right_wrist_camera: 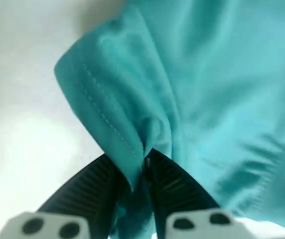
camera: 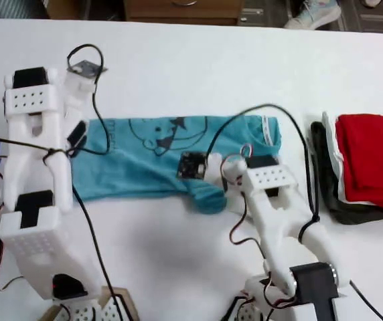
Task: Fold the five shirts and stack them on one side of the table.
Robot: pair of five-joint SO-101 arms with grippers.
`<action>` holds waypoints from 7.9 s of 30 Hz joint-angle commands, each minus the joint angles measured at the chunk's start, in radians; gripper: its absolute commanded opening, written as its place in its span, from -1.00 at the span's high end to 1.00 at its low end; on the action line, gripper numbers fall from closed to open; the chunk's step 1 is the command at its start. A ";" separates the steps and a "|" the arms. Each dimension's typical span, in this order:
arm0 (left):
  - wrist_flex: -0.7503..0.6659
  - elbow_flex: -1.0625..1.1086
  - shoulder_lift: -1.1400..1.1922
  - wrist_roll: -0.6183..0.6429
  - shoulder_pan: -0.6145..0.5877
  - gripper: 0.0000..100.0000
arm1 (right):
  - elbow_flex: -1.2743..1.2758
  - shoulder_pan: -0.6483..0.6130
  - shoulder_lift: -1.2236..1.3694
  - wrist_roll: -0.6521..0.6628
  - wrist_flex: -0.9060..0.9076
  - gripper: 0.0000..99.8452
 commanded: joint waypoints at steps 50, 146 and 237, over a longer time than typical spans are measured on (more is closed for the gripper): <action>-0.388 0.151 0.296 0.110 0.097 0.96 | -0.809 0.073 0.446 0.002 0.082 0.60; -0.048 -0.206 0.157 0.390 -0.158 0.55 | -1.596 0.369 0.306 -0.657 0.553 0.59; -0.005 -0.450 0.040 0.221 0.637 0.96 | -1.689 0.536 0.303 -0.669 0.544 0.59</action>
